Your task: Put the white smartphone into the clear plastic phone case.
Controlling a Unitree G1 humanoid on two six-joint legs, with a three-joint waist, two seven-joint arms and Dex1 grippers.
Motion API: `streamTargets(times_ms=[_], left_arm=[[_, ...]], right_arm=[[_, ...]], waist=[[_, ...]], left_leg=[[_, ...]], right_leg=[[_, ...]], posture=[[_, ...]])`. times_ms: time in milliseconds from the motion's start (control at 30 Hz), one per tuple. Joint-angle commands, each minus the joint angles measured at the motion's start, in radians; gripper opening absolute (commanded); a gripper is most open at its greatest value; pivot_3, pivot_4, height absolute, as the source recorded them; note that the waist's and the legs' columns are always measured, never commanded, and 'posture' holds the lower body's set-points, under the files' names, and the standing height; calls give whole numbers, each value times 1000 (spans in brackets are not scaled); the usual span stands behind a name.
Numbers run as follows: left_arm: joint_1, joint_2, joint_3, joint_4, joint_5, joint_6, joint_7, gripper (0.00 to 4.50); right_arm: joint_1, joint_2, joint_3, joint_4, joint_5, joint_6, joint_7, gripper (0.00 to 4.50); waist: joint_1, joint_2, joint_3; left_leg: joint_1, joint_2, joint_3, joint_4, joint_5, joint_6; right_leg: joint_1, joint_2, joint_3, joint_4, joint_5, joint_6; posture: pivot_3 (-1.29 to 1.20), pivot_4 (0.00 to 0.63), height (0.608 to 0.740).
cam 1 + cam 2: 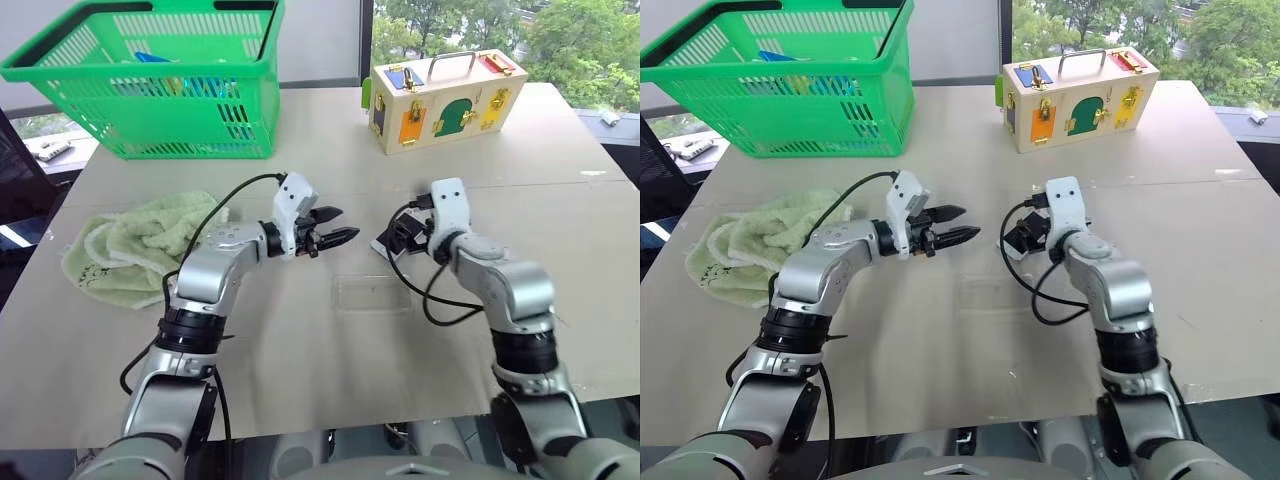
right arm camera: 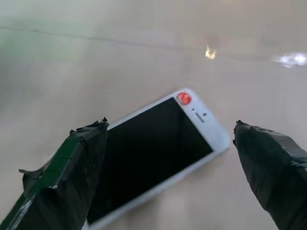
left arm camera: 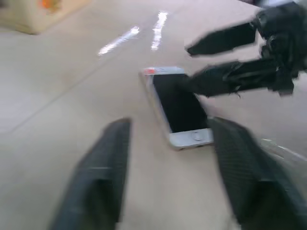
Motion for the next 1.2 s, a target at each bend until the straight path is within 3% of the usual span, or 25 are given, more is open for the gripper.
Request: streamTargets(times_ms=[33,200,467,700,800,1033,1200], left_arm=[[18,0,21,-61,6,-17,40,4452],[43,3,36,-94,-4,10,86,4452],[107,38,57,-150,-8,21,108,4452],[94,33,48,-135,0,12,116,4452],[91,38,51,-120,1,6,111,4452],[113,52,59,-169,-81,18,10,4452],[153,132,86,-225,-162,15,-125,4452]], right_arm=[[-69,35,-19,63,-24,-56,-40,4500],[-130,18,108,172,-82,-150,21,4500],[-120,-215,394,186,-178,-216,291,4500],[-42,-452,382,2,-203,-158,410,4500],[14,-502,339,-86,-191,-99,417,4500],[56,-307,138,-104,-93,-42,357,4500],[26,-283,112,30,-76,-133,379,4500]], waist=[[1,0,0],[-1,0,0],[0,0,0],[20,-1,0],[27,-1,0],[20,-1,0],[5,-1,0]], left_leg=[[0,0,0,0,0,0],[-1,0,4,0,0,0],[-1,0,6,-3,0,0],[-1,-1,6,-3,0,0],[-1,-1,6,-3,0,0],[-1,0,7,-3,0,0],[-1,0,7,-3,0,0]], right_leg=[[0,0,0,0,0,0],[-1,-1,4,-2,3,-2],[-3,0,6,-2,2,-2],[-3,-2,6,-3,0,0],[-3,-1,5,-3,0,0],[-3,0,5,-3,0,0],[-4,0,6,-2,0,0]], posture=[[0,150,740],[0,150,740],[0,150,740],[0,150,740],[0,150,740],[0,150,740],[0,150,740]])
